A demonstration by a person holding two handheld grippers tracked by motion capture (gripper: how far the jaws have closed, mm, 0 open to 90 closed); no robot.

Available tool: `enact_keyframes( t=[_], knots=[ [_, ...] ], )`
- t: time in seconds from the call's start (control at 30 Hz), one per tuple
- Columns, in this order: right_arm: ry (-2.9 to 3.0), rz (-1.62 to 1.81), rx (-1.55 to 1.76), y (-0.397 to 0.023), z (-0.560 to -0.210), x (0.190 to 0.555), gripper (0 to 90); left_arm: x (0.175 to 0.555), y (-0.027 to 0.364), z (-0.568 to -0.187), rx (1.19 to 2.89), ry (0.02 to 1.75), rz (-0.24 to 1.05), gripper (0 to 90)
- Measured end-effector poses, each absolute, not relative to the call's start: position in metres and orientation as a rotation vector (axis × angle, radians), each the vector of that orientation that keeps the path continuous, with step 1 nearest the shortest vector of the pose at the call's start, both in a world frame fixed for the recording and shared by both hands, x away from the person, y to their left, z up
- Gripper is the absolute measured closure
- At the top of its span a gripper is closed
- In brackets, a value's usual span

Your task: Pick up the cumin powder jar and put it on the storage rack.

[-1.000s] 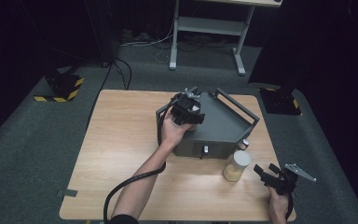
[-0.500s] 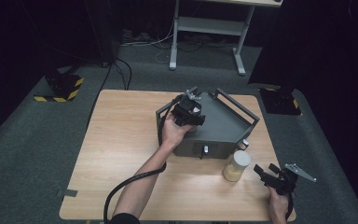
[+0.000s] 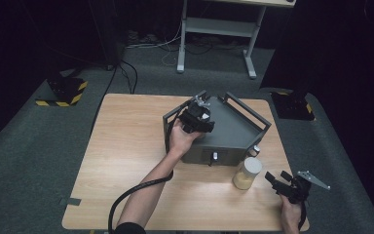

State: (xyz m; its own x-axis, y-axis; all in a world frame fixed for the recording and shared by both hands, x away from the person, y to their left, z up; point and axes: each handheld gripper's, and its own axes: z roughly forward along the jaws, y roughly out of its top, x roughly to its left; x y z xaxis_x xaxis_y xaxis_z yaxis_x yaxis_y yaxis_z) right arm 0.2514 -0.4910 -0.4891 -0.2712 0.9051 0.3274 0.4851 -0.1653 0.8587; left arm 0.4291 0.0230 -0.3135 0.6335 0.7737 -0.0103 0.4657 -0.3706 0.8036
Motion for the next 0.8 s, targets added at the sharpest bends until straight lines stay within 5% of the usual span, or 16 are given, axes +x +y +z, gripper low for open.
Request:
enact_keyframes(
  t=[0.27, 0.8],
  knots=[
    [1.704, 1.425, 1.582, -0.491, -0.489, 0.251, 9.4, 0.427, 0.025, -0.317, 2.019, 0.971, 0.472, 30.7],
    [1.699, 1.421, 1.577, -0.490, -0.490, 0.250, 9.4, 0.409, 0.030, -0.320, 1.964, 1.025, 0.521, 5.9]
  ],
)
